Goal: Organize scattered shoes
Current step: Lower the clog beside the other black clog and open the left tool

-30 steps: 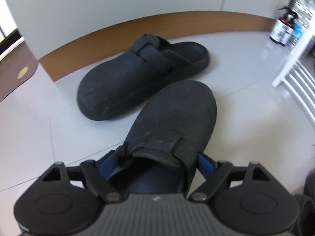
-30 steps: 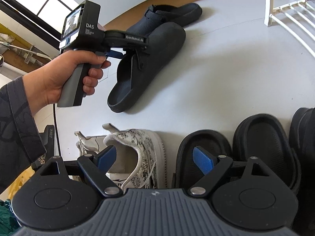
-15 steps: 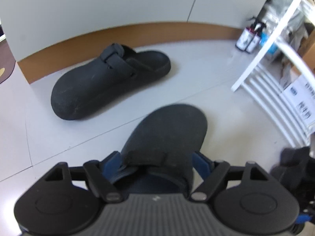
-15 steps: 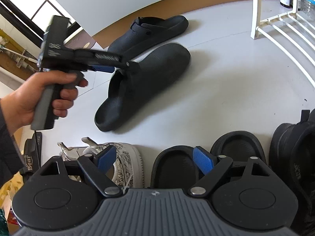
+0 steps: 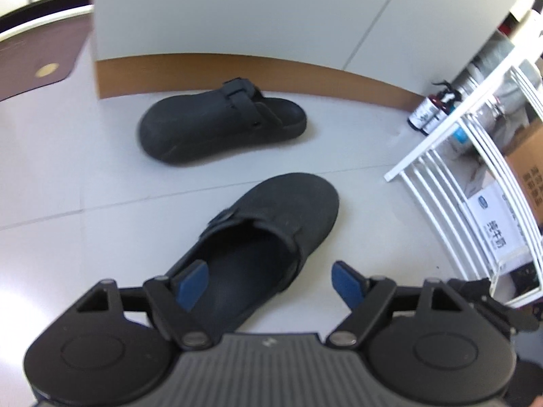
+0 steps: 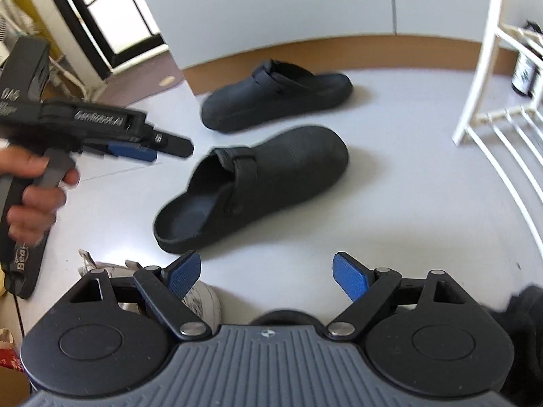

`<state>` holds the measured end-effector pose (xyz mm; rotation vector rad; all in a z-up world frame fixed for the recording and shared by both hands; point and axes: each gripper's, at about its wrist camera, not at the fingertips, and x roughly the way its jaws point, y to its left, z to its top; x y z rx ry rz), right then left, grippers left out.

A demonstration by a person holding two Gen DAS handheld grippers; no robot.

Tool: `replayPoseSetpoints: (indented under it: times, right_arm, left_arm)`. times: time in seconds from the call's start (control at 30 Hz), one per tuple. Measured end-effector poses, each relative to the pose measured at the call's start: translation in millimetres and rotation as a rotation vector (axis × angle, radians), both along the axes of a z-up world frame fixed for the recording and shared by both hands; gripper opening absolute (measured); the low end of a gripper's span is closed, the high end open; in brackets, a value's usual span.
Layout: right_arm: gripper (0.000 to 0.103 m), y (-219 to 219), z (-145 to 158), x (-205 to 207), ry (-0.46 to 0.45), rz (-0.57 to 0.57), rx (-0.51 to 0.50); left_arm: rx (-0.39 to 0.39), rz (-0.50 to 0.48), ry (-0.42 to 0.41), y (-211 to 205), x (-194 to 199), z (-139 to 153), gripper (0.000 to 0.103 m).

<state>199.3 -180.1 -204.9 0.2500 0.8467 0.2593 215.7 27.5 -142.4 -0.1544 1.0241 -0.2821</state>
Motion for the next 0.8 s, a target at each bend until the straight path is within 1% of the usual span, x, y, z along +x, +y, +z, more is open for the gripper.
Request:
replayPoseSetpoints:
  times: [0.07, 0.1, 0.17, 0.3, 0.43, 0.5, 0.63, 0.8]
  right_arm:
    - [0.088, 0, 3, 2, -0.038, 0.010, -0.020]
    - [0.088, 0, 5, 4, -0.065, 0.009, -0.046]
    - [0.088, 0, 6, 7, -0.083, 0.028, -0.066]
    - [0.088, 5, 6, 18, -0.113, 0.092, -0.115]
    - [0.088, 13, 7, 24, -0.149, 0.106, -0.184]
    - [0.088, 15, 6, 27, -0.162, 0.118, -0.192]
    - [0.088, 23, 5, 36, -0.200, 0.158, -0.258]
    - [0.087, 29, 10, 52, -0.260, 0.236, -0.318]
  left_arm:
    - [-0.012, 0.023, -0.015, 3, -13, 3, 0.084]
    - [-0.034, 0.033, -0.024, 6, -23, 5, 0.085]
    - [-0.067, 0.052, -0.038, 9, -33, 4, 0.086]
    - [-0.104, 0.111, -0.024, 19, -48, -3, 0.086]
    - [-0.102, 0.150, -0.026, 23, -54, -5, 0.086]
    - [-0.097, 0.139, -0.033, 21, -55, -6, 0.086]
    - [-0.091, 0.125, -0.022, 19, -60, -9, 0.086]
    - [-0.125, 0.157, -0.015, 29, -65, -10, 0.086]
